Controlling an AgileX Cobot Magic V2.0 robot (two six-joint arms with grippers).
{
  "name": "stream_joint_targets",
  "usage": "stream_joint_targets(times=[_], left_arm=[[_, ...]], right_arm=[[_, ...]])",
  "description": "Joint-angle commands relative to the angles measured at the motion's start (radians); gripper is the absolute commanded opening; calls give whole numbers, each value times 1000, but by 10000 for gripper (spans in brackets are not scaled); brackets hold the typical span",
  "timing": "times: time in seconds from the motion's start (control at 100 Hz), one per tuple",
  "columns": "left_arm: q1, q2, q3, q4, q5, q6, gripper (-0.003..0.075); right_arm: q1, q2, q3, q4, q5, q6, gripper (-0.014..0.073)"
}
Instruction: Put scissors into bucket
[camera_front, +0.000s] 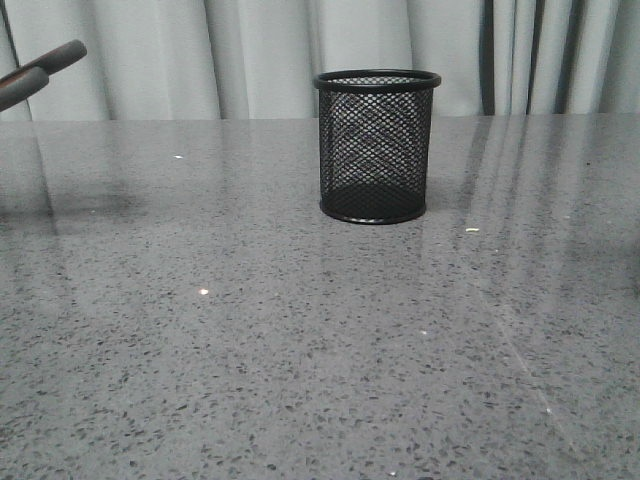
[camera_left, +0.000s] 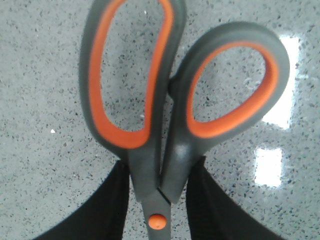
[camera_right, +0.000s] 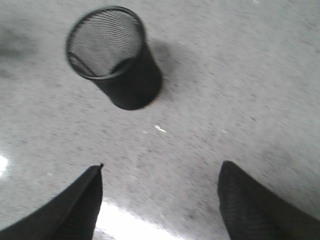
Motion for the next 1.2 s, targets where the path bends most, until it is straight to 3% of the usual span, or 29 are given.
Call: stream_joint_targets(times=[0.0, 0.65, 1.02, 1.19], left_arm=[[-24, -55, -40, -39, 38, -13, 43], [-305, -72, -331, -39, 38, -144, 43], [-450, -72, -375, -6, 16, -251, 43], [-490, -72, -375, 7, 8, -279, 43]], right_arm=[[0, -8, -31, 111, -77, -63, 445], [3, 126, -35, 705, -116, -328, 446], [155, 200, -70, 783, -177, -365, 446], [168, 218, -93, 810, -187, -365, 446]])
